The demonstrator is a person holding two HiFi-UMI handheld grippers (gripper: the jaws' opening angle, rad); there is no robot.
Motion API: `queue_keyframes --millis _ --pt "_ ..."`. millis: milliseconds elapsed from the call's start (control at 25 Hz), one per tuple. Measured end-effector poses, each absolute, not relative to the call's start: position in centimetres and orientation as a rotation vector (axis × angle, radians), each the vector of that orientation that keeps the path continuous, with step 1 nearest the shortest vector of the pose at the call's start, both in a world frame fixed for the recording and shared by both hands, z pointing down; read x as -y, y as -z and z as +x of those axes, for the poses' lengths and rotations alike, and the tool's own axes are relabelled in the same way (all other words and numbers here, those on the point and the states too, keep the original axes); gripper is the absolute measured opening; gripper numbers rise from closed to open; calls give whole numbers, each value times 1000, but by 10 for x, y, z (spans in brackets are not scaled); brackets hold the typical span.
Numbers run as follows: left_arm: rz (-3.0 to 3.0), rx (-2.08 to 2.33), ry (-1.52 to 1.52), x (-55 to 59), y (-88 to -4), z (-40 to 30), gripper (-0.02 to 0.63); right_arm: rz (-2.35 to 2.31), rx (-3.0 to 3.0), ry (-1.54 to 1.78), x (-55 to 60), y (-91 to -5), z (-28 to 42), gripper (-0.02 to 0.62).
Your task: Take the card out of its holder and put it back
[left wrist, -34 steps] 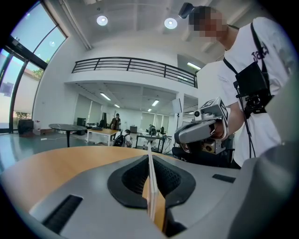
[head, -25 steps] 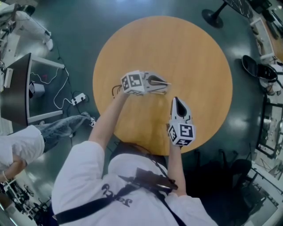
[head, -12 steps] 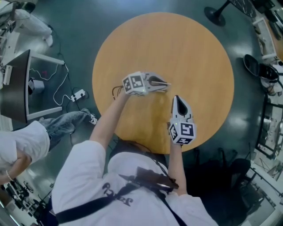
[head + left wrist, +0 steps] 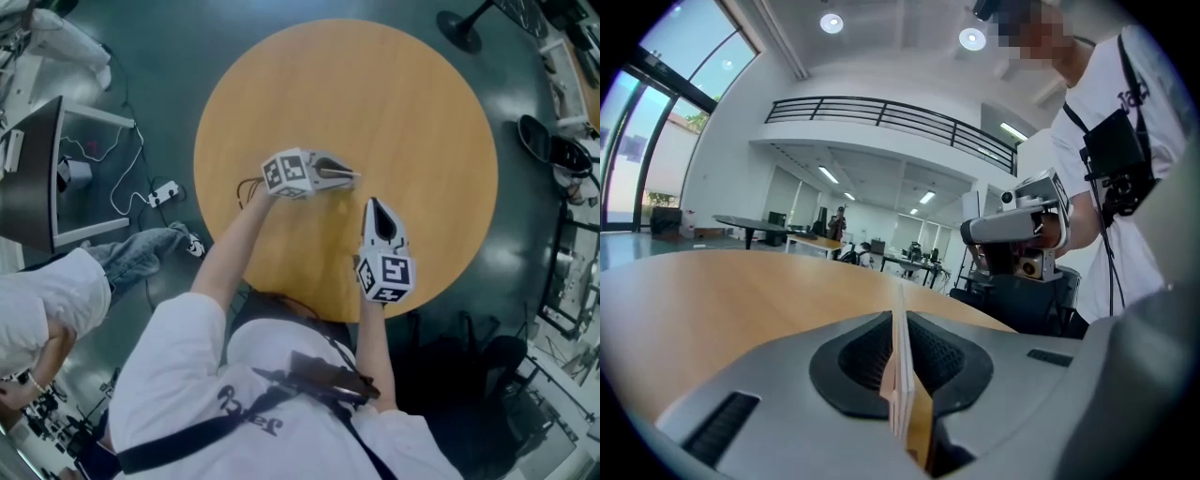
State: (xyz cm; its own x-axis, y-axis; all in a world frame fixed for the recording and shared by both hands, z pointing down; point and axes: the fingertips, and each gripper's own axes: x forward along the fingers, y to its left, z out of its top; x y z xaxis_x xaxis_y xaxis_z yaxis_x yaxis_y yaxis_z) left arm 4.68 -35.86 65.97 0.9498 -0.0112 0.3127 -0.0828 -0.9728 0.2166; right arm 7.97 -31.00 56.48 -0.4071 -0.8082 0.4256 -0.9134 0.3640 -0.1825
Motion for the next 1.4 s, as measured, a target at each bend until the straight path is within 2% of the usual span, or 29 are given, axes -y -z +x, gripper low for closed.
queue_keyframes --millis 360,600,960,1400 --pt "2858 257 -488 370 -649 32 51 1503 2409 -544 307 -553 80 17" --pt "2824 537 -435 379 -637 -13 146 1465 2451 -482 298 -542 70 17" --pt "2749 1040 -276 349 -578 -68 147 1449 2531 -366 278 -512 68 17" --pt "2669 1446 -128 267 -490 -44 126 1404 2647 -178 243 -465 69 17"
